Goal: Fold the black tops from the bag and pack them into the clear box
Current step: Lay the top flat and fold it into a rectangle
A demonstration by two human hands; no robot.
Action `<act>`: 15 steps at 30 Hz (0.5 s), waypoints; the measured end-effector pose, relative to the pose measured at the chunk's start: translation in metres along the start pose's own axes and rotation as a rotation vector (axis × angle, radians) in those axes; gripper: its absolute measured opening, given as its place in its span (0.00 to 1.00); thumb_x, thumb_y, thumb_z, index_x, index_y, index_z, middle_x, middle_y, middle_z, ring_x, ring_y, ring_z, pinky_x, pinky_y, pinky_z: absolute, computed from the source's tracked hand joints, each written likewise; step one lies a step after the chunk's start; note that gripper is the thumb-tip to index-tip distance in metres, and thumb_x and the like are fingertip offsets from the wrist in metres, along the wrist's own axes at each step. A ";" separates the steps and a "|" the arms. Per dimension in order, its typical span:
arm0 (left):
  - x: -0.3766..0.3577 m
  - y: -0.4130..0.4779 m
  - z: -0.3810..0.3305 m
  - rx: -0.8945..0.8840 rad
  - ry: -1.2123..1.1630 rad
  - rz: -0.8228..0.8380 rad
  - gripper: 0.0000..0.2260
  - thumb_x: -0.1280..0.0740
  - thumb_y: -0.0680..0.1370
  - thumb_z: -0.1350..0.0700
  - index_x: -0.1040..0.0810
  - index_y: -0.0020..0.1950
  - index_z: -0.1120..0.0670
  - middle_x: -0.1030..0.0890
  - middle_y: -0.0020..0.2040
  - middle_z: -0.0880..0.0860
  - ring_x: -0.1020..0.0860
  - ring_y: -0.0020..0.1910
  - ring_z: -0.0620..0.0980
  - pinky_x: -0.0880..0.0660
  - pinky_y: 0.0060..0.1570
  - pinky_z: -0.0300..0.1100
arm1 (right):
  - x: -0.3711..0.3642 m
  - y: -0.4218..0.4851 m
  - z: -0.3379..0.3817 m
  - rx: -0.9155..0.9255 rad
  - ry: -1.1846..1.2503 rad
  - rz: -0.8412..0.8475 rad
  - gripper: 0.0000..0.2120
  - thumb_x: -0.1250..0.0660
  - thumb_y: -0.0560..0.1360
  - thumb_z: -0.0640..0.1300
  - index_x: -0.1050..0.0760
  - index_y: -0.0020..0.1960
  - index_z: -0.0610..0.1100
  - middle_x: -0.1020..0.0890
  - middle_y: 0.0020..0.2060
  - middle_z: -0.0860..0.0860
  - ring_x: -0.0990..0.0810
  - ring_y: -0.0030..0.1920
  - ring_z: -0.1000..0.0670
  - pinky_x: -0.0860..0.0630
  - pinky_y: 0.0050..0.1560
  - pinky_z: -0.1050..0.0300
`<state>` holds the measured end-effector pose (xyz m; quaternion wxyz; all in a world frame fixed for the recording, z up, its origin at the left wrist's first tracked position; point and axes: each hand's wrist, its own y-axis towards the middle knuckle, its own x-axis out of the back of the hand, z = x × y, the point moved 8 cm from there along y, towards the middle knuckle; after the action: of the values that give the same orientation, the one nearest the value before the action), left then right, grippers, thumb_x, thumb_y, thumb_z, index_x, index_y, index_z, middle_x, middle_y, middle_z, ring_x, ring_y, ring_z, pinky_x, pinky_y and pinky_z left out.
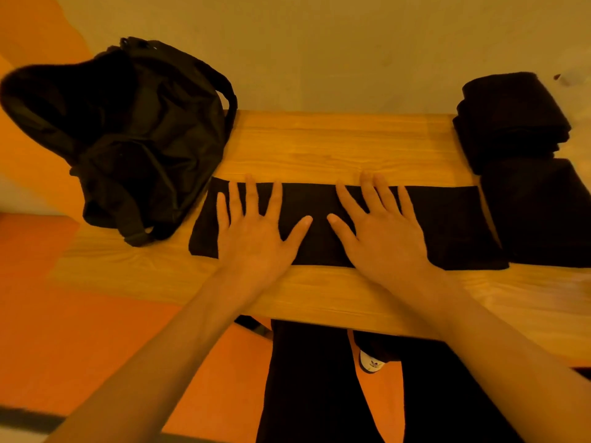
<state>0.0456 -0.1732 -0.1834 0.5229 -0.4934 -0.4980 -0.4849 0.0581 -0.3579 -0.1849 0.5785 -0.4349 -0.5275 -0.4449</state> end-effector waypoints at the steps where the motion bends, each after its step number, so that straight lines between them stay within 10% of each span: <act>1: -0.005 0.001 0.007 0.011 -0.030 0.001 0.41 0.66 0.74 0.25 0.58 0.83 0.44 0.57 0.83 0.59 0.60 0.82 0.60 0.60 0.80 0.57 | -0.001 -0.001 -0.007 -0.014 0.005 -0.014 0.34 0.69 0.78 0.68 0.60 0.82 0.58 0.56 0.82 0.46 0.61 0.81 0.45 0.60 0.79 0.41; 15: -0.001 -0.001 0.049 0.045 -0.062 -0.075 0.42 0.65 0.74 0.24 0.56 0.83 0.45 0.56 0.83 0.57 0.60 0.82 0.52 0.60 0.79 0.49 | 0.003 -0.018 -0.094 -0.114 0.004 -0.011 0.36 0.68 0.78 0.71 0.61 0.82 0.58 0.54 0.82 0.47 0.58 0.81 0.47 0.57 0.80 0.44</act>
<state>0.0422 -0.1243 -0.1839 0.4998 -0.4774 -0.5426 -0.4773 0.0620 -0.4538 -0.1872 0.5513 -0.4634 -0.5026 -0.4782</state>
